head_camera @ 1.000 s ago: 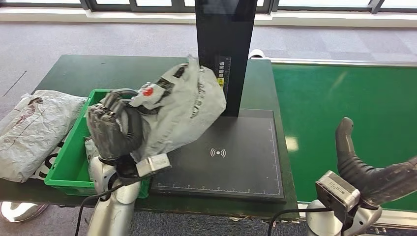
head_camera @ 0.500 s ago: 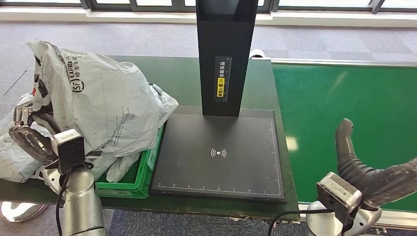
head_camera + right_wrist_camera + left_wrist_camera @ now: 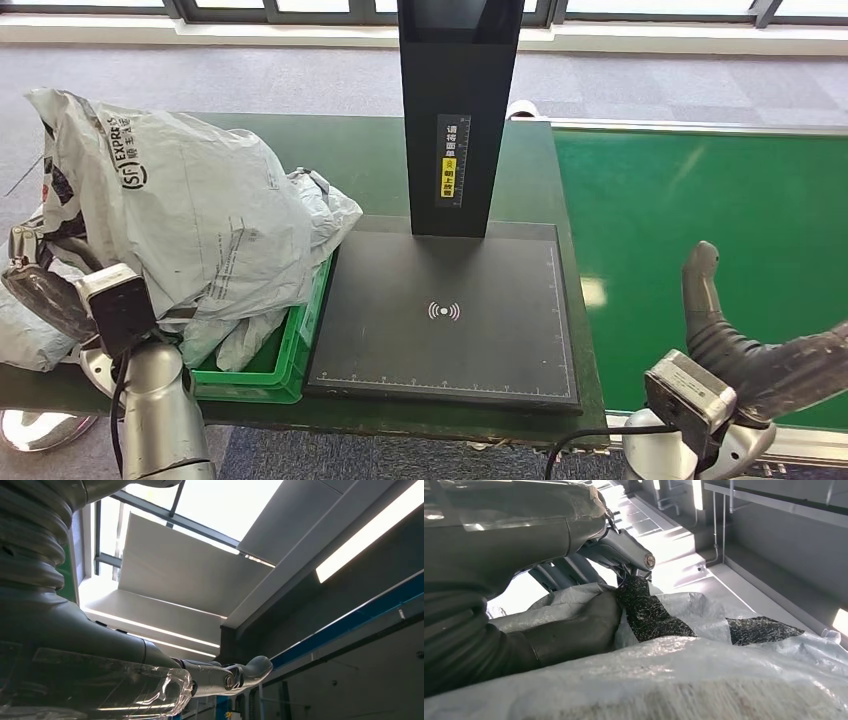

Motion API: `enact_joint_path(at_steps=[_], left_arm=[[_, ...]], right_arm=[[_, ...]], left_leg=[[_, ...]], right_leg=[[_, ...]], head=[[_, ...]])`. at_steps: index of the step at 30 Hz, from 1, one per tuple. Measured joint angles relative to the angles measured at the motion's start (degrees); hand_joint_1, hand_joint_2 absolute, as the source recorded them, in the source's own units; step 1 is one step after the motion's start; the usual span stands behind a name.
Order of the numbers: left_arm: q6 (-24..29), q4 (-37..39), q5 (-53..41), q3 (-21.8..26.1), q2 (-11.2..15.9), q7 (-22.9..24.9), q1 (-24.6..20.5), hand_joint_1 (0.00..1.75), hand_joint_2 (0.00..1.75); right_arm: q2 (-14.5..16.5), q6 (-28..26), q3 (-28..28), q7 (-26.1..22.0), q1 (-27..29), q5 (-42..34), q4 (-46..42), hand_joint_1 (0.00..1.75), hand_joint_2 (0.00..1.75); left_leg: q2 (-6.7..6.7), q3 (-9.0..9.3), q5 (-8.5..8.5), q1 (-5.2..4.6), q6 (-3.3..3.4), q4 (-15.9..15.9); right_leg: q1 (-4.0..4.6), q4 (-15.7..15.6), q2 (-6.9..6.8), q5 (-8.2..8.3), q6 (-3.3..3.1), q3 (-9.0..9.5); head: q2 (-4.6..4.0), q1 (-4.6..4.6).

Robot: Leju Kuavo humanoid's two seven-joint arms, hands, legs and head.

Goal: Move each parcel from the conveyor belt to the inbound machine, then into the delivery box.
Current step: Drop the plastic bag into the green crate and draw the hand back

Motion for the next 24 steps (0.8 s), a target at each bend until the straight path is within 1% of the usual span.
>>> enact_joint_path(at_steps=[5, 10, 18, 24], left_arm=[[0.00, -0.24, 1.27, 2.39, -0.02, 0.00, -0.85, 1.75, 1.75], [0.01, -4.38, 3.13, 5.44, -0.02, -0.04, -1.27, 1.75, 1.75], [-0.13, -8.90, 4.43, 7.11, -0.02, -0.07, -2.81, 1.75, 1.75], [-0.18, -10.17, 3.45, 7.63, -0.02, -0.07, -4.01, 1.75, 1.75]], right_arm=[[0.02, 0.00, -0.05, 0.00, -0.01, -0.33, 0.00, 0.00, 1.75], [0.02, 0.00, -0.40, 0.00, 0.02, -0.67, 0.00, 0.00, 1.75], [0.02, 0.00, -1.47, 0.00, 0.21, -0.54, 0.00, 0.00, 1.75], [0.07, 0.00, -2.04, 0.00, 0.33, -0.54, -0.03, 0.00, 1.75]], left_leg=[[0.00, -0.01, 0.00, 0.00, 0.00, 0.00], [-0.02, -0.02, 0.00, 0.01, 0.00, 0.00], [-0.05, -0.02, 0.00, 0.01, 0.00, 0.00], [-0.05, 0.00, 0.01, 0.01, -0.02, 0.00]], right_leg=[[0.00, 0.00, 0.00, 0.00, 0.00, 0.00], [0.00, 0.00, -0.01, -0.01, 0.00, -0.01], [0.00, 0.00, -0.05, -0.01, -0.01, 0.01], [0.00, 0.00, -0.05, -0.01, -0.02, 0.00]], head=[[0.00, 0.00], [0.00, 0.00], [0.00, 0.00], [0.00, 0.00]])
